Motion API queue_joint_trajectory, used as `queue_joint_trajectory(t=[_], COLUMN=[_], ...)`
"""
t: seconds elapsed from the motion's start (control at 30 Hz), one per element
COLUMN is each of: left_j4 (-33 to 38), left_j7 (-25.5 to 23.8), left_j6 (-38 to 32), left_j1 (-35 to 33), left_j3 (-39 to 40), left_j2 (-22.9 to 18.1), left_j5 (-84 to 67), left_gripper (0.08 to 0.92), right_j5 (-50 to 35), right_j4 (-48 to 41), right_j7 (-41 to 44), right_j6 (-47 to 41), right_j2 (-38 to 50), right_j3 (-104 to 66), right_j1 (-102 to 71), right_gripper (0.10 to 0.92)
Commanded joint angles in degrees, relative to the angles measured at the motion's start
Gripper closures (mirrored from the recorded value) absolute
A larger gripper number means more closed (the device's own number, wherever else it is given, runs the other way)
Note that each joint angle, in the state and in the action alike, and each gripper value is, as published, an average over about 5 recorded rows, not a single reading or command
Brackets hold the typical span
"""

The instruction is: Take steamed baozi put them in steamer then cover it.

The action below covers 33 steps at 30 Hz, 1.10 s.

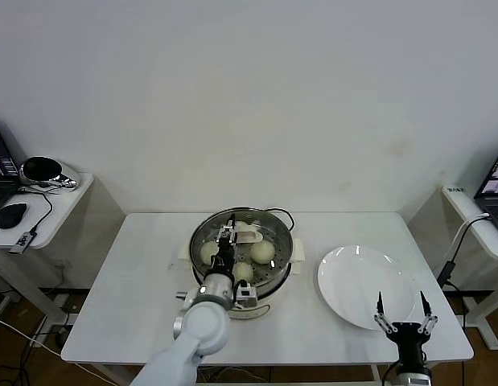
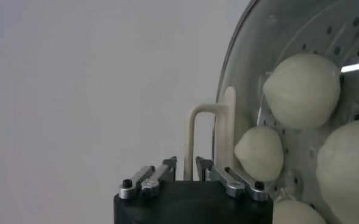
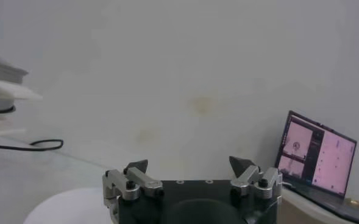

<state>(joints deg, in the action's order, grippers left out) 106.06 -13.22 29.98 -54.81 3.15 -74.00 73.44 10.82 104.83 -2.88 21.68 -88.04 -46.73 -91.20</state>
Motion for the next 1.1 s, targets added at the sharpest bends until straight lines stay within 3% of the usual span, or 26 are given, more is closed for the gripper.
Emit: queue_joint_trajectory(t=[0.03,0.2,0.27,0.4,0.5,0.67,0.87,1.1], left_j4=[15.3,25.7,27.8,27.1,26.2,24.8,19.2,15.3], left_j7=[3.8,11.0,15.8,24.2,27.3,28.1,26.1,22.7], left_j6=[-0.5,-3.6,-9.1,-26.4,-31.9,-31.3,-35.0,-36.9], left_j1=[-11.0,-21.1,-27.4,-38.4,-45.4,-54.2,-56.8,-56.5], left_j3=[-1.1,-8.4,-13.8,-26.1,-32.0,-34.6,-34.5,-34.9], left_j2=[4.3,7.2,7.2,2.3,-0.8,0.2,-1.0,-2.0], left_j5=[-7.5,-20.3,-33.1,-60.0,-71.4,-82.2,-88.8,-89.0], left_gripper=[0.455,0.308,0.257,0.186,0.178,0.177,0.177,0.177], right_j5=[0.0,-0.3,-0.9,-3.6,-6.2,-14.7,-25.5,-23.6], right_j4=[-0.1,-0.3,-0.2,0.2,0.6,2.0,6.6,7.0], right_j7=[0.0,0.1,0.5,1.7,3.2,7.2,13.7,15.9], right_j6=[0.0,-0.1,-0.3,-2.4,-3.8,-6.6,-13.4,-17.1], right_j2=[0.0,0.2,0.5,1.6,3.7,9.6,13.6,14.1], right_j3=[0.1,0.3,0.5,1.9,3.5,5.7,7.2,7.6], right_j1=[0.1,0.2,0.1,-0.4,-1.2,-3.9,-8.7,-11.6], right_gripper=[0.203,0.203,0.203,0.203,0.203,0.203,0.203,0.203])
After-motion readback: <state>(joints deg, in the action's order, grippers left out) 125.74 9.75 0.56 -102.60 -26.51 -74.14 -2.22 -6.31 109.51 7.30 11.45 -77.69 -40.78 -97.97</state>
